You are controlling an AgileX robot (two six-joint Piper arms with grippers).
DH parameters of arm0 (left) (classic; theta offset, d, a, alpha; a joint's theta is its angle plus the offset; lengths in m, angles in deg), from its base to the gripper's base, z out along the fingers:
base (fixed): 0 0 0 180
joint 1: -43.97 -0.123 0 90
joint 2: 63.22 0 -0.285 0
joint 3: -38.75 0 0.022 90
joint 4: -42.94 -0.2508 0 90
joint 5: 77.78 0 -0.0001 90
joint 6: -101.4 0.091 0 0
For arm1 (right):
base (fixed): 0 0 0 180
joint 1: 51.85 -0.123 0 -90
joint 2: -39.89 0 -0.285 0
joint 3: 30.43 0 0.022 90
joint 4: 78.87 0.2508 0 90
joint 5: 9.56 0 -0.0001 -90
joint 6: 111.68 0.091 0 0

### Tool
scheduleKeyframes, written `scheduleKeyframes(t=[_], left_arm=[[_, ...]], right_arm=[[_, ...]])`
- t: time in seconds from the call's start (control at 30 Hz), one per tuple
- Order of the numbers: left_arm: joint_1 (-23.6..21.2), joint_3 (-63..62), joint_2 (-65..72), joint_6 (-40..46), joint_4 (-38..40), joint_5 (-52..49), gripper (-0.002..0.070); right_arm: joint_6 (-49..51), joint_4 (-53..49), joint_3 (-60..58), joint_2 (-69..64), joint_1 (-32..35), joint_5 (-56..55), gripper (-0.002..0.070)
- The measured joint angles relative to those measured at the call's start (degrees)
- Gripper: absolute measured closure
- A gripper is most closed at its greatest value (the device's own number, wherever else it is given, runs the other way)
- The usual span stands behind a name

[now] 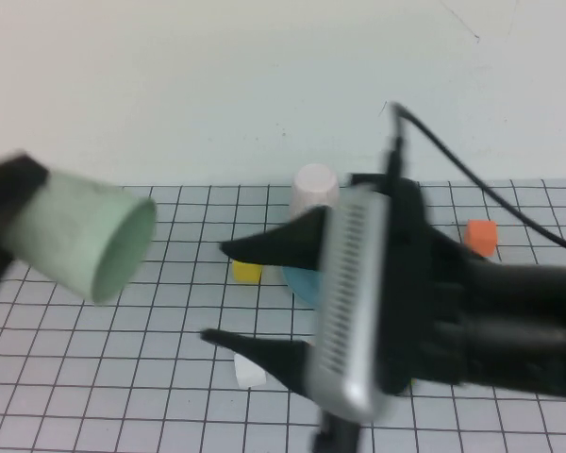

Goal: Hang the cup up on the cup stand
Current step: Place the cup on the cup holder

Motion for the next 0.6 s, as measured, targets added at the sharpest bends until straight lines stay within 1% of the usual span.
scheduleKeyframes(t=[0.13,0.27,0.33,0.4,0.43,0.5,0.6], left_arm=[[0.0,-5.52,3.0,10.39,0.0,0.84,0.0109],[0.0,-12.19,9.17,28.96,0.04,-2.61,0.0109],[0.0,-15.03,12.3,38.86,0.04,-6.19,0.0109],[0.0,-18.18,16.65,46.63,0.04,-11.43,0.011],[0.0,-19.5,19.02,49.12,-0.09,-13.79,0.0111],[0.0,-23.01,24.09,54.23,-0.35,-19.79,0.0111],[0.0,-29.05,31.63,59.68,-0.81,-26.99,0.0111]], right_arm=[[0.42,0.0,-4.3,5.91,0.0,-0.14,0.0229],[2.78,0.0,-9.14,13.09,0.0,-0.22,0.0232],[3.51,0.0,-11.57,16.68,0.0,-0.22,0.0253],[3.92,0.0,-14.28,20.63,0.0,-0.51,0.0308],[4.23,0.0,-15.69,22.53,0.0,-0.82,0.0348],[5.28,0.0,-18.45,25.96,0.0,-1.51,0.0447],[7.76,0.0,-22.39,29.65,0.0,-1.87,0.0594]])
